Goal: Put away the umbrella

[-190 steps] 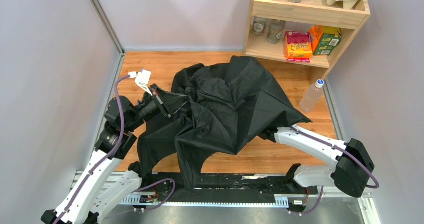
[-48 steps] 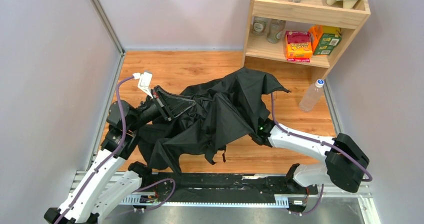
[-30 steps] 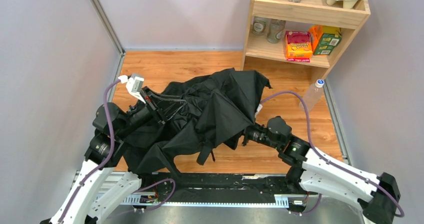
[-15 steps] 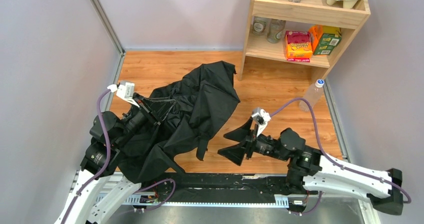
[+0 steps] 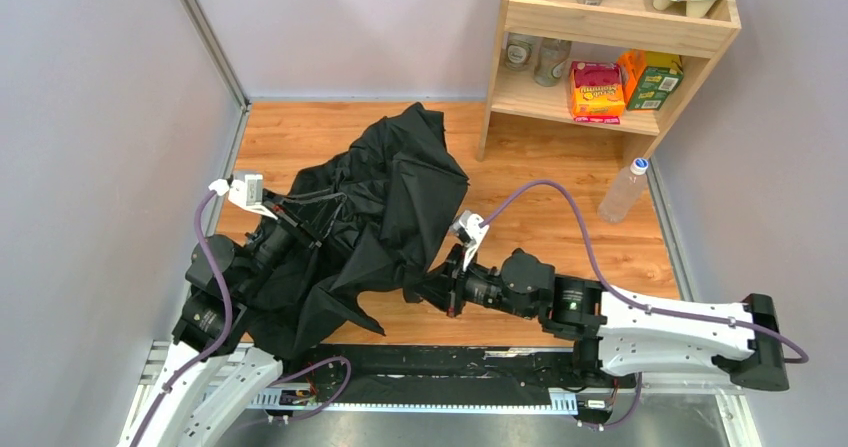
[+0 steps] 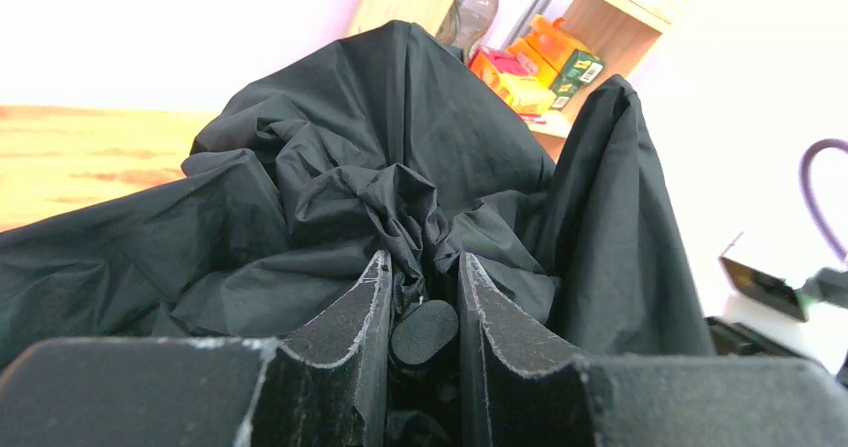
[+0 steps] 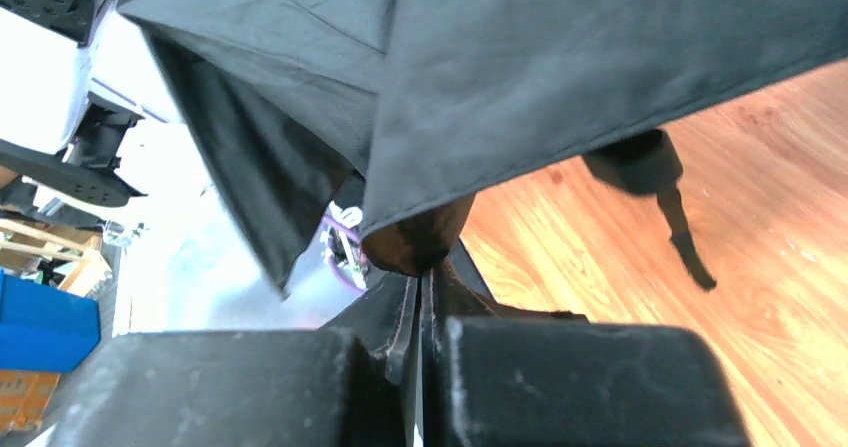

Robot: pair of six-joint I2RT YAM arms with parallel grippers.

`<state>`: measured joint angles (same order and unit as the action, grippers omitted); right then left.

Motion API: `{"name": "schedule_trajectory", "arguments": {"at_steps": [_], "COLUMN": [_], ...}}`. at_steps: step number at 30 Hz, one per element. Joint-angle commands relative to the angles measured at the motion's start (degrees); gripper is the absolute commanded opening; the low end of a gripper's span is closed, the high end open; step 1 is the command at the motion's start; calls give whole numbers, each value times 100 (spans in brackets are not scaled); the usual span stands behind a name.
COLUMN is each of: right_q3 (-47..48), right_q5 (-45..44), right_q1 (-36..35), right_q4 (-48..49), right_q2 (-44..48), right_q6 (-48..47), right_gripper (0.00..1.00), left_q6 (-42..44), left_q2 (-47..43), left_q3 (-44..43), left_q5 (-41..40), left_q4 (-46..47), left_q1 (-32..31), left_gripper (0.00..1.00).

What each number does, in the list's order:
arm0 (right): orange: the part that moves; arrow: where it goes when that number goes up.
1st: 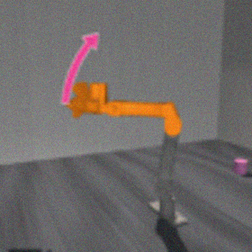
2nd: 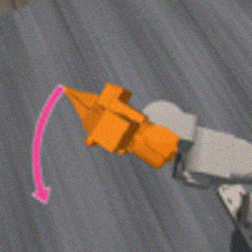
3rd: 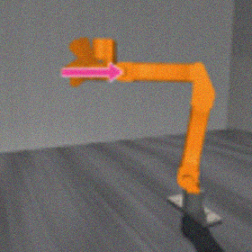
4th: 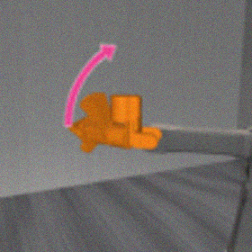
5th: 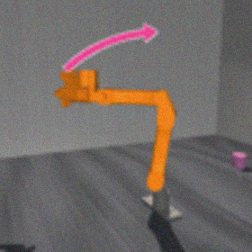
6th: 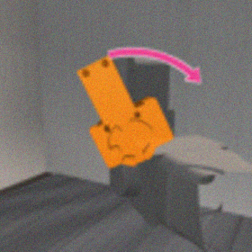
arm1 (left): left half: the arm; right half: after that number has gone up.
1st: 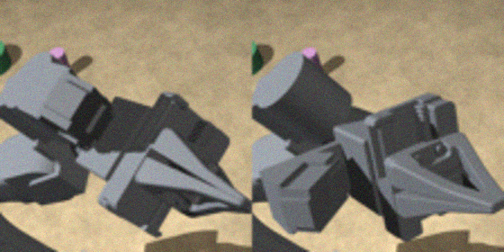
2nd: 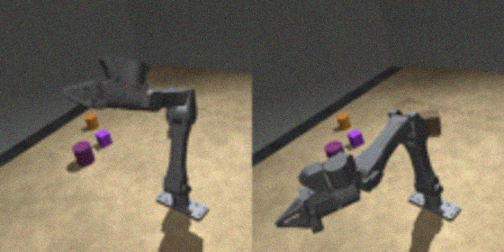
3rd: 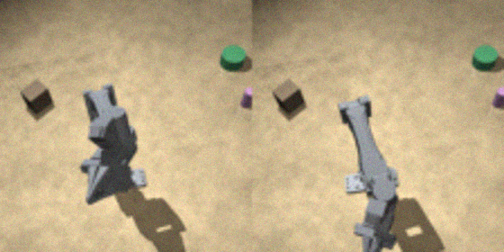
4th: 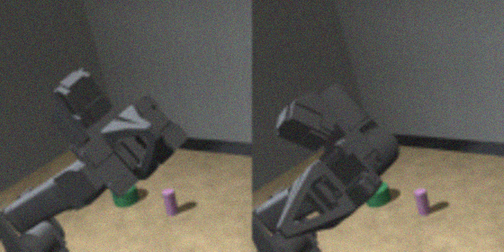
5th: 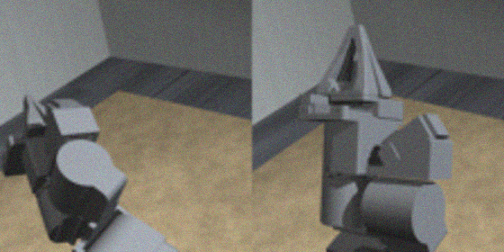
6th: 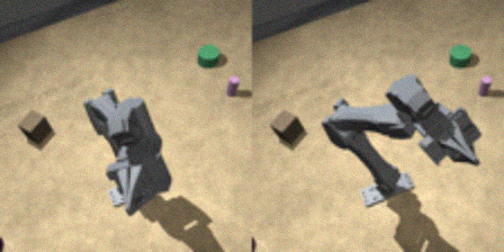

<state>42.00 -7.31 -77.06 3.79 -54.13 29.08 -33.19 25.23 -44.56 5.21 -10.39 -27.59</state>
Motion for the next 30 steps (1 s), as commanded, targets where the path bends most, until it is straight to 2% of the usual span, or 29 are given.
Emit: {"name": "schedule_trajectory", "arguments": {"at_steps": [1,4,7,10,12,14,15,17,19,20,22,23,26,30], "right_q3": [764,1371,1696,2214,2636,2883,3006,3156,3497,3691,4165,4106,3492,2615], "right_q5": [335,930,1791,2777,2552,1825,1456,848,-256,-688,-1419,-1561,-1651,-1230], "right_q1": [146,751,1620,2632,3019,3196,3214,3232,3223,3223,3197,3136,2627,1609], "right_q4": [-1815,-2978,-3165,-3463,-3867,-4061,-4158,-4106,-4490,-4884,-5736,-5801,-5452,-4496], "right_q2": [701,1087,1212,643,168,-236,-430,-895,-1457,-1782,-2249,-2190,-1436,-452], "right_q6": [-34,-16,53,2,-340,-683,-911,-1350,-1764,-1852,-1766,-1765,-1678,-1379], "right_gripper": [0,0,0,0,1,4,11,32,49,51,55,56,71,82], "left_q6": [936,1271,747,87,-450,-671,-819,-1004,-1206,-1294,-1488,-1576,-1875,-1902], "left_q2": [-98,-88,-168,155,542,928,1096,1412,1781,1914,2283,2502,2776,2873], "left_q3": [-184,-308,-159,-343,-632,-957,-1072,-1343,-1695,-1958,-2196,-2285,-2522,-2689], "left_q5": [-161,172,427,384,244,252,217,-63,-503,-1130,-1731,-1934,-2760,-3113], "left_q4": [760,416,336,-390,-1101,-1603,-1684,-2062,-2624,-3069,-3389,-3460,-3768,-3645], "left_q1": [17,26,17,17,17,17,17,17,17,26,17,17,35,26], "left_gripper": [0,0,0,0,0,0,0,0,0,0,0,0,0,0]}}
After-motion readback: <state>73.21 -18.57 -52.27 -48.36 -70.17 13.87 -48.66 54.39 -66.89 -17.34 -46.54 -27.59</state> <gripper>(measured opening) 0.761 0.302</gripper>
